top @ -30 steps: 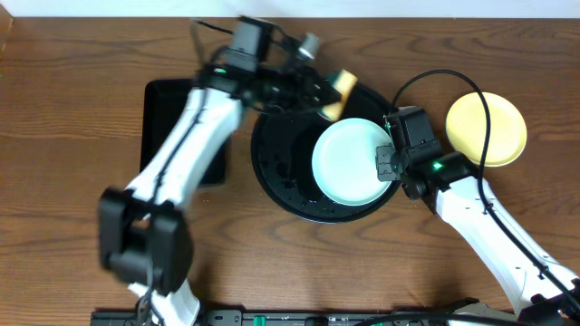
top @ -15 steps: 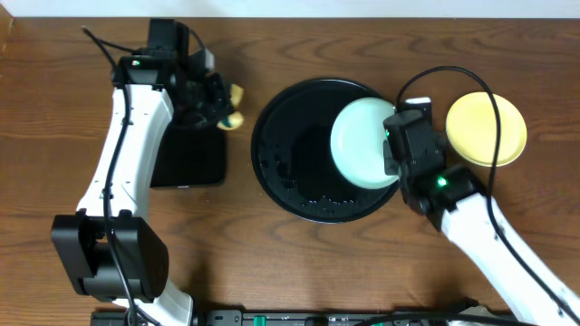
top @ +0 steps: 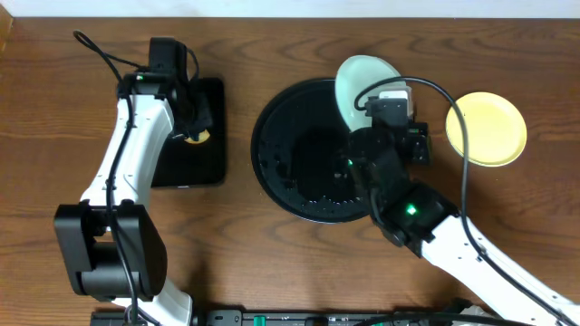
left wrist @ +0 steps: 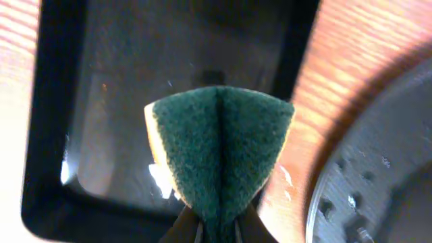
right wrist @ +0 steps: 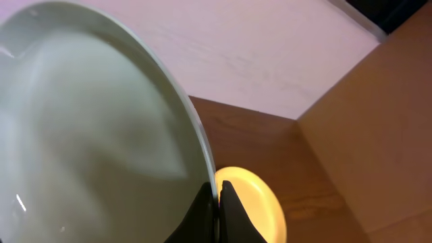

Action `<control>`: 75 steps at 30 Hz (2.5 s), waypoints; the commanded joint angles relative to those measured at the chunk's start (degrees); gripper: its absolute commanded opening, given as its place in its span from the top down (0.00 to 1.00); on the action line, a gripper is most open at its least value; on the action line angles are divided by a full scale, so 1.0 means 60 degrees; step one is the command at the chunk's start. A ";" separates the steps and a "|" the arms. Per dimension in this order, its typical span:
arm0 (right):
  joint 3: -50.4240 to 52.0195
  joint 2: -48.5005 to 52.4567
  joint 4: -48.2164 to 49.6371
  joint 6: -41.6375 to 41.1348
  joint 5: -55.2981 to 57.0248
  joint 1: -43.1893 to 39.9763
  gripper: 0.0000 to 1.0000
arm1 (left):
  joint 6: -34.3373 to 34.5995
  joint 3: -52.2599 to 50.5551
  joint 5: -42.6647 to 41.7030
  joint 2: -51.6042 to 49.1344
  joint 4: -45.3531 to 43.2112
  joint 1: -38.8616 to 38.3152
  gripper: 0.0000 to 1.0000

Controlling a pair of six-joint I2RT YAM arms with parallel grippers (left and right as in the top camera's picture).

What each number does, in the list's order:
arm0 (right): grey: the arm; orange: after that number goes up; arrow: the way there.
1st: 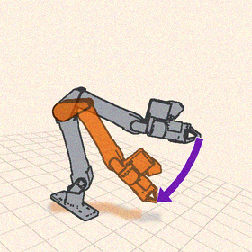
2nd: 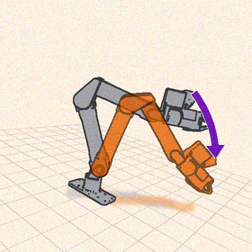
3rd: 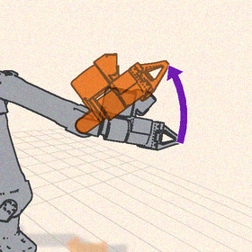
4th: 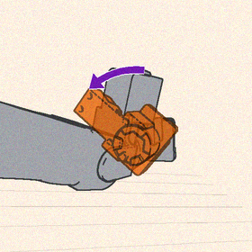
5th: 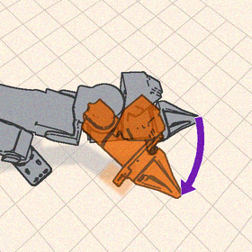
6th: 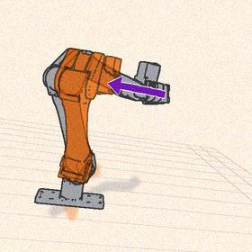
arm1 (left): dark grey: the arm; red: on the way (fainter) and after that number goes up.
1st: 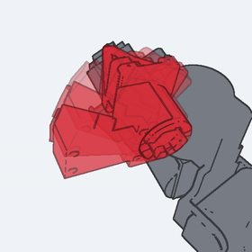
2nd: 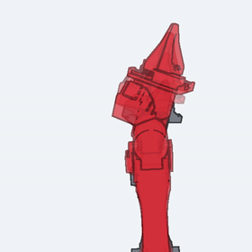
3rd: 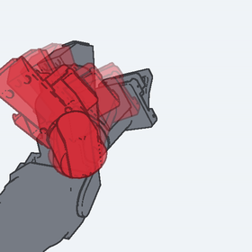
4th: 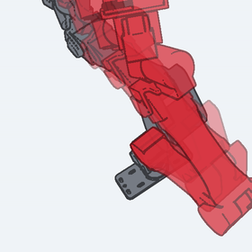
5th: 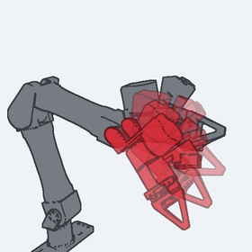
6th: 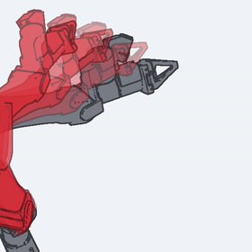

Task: Clean dirty plates on tray and stack at the side
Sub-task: 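Carry the pale blue plate right with the right gripper onto the stack, then open the right gripper, release the plate and withdraw toward the front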

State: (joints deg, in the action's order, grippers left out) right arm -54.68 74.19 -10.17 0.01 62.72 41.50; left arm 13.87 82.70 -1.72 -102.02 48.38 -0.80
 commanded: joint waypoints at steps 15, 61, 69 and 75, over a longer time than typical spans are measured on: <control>-0.0073 0.0557 0.0321 -0.0448 -0.2044 -0.1257 0.99 | -0.0233 -0.1311 0.1479 -0.0146 -0.1745 0.0022 0.92; -0.0073 0.2692 -0.0313 -0.2583 -1.2823 -1.0816 0.18 | -0.1530 -0.1392 0.1483 -0.0146 -0.1865 0.0022 0.92; -0.0073 0.2692 -0.0812 -0.1840 -1.2641 -0.9074 0.18 | -0.1534 -0.1566 0.1483 -0.0146 -0.1905 0.0026 0.84; -0.0073 0.2692 -0.1228 -0.1679 -1.2601 -0.8153 0.18 | -0.1566 -0.1566 0.1479 -0.0146 -0.1974 0.0026 0.47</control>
State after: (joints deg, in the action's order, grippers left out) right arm -54.68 89.84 -16.34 -11.88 -12.78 -9.76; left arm 5.04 73.73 6.39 -102.02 36.71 -0.80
